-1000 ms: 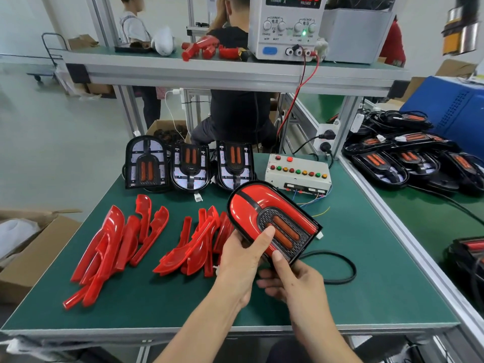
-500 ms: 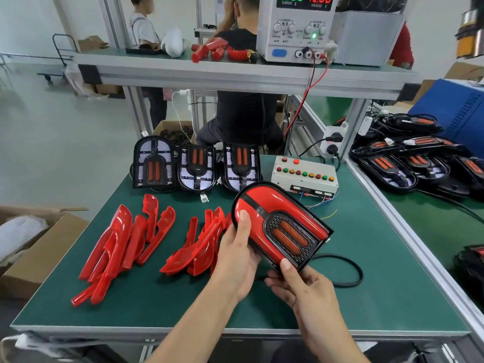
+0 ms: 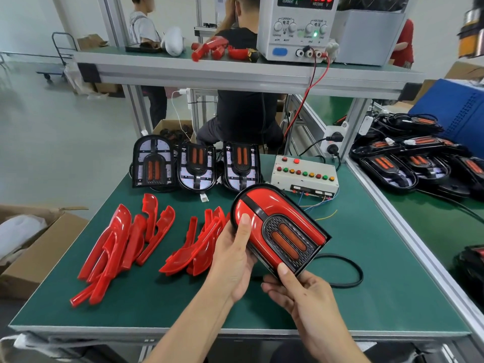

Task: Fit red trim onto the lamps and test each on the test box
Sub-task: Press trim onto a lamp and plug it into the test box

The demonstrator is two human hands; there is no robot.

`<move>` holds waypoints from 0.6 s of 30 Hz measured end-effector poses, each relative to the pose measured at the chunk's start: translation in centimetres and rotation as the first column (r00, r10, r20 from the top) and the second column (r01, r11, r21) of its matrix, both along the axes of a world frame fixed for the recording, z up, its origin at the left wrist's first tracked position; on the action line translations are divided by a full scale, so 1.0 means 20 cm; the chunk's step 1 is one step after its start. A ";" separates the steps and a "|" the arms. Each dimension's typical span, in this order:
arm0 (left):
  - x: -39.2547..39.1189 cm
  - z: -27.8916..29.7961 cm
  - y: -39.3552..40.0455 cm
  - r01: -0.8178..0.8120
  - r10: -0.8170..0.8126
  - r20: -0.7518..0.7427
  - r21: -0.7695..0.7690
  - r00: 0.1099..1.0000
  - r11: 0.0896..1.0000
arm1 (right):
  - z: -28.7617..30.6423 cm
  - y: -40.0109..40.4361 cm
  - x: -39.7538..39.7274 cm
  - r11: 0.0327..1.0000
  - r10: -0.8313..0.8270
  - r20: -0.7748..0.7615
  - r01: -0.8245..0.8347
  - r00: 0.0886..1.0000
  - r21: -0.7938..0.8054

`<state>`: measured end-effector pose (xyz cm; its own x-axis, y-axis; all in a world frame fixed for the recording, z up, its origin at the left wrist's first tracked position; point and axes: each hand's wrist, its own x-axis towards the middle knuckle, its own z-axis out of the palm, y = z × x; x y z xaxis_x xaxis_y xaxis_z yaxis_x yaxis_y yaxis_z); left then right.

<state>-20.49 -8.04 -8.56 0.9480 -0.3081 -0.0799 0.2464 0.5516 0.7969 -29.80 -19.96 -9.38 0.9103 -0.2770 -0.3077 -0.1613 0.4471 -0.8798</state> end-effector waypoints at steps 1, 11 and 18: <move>0.00 0.00 0.00 0.004 -0.004 0.001 0.002 1.000 1.000 | 0.00 0.00 0.00 1.000 0.001 -0.002 -0.001 1.000 0.005; 0.02 0.05 -0.01 -0.029 0.029 -0.138 0.004 0.990 1.000 | -0.01 0.00 0.01 1.000 0.004 -0.014 -0.004 1.000 -0.016; 0.01 0.05 -0.01 -0.068 0.062 -0.188 -0.027 0.980 0.997 | -0.02 0.02 0.00 0.999 0.024 -0.056 -0.026 0.998 -0.044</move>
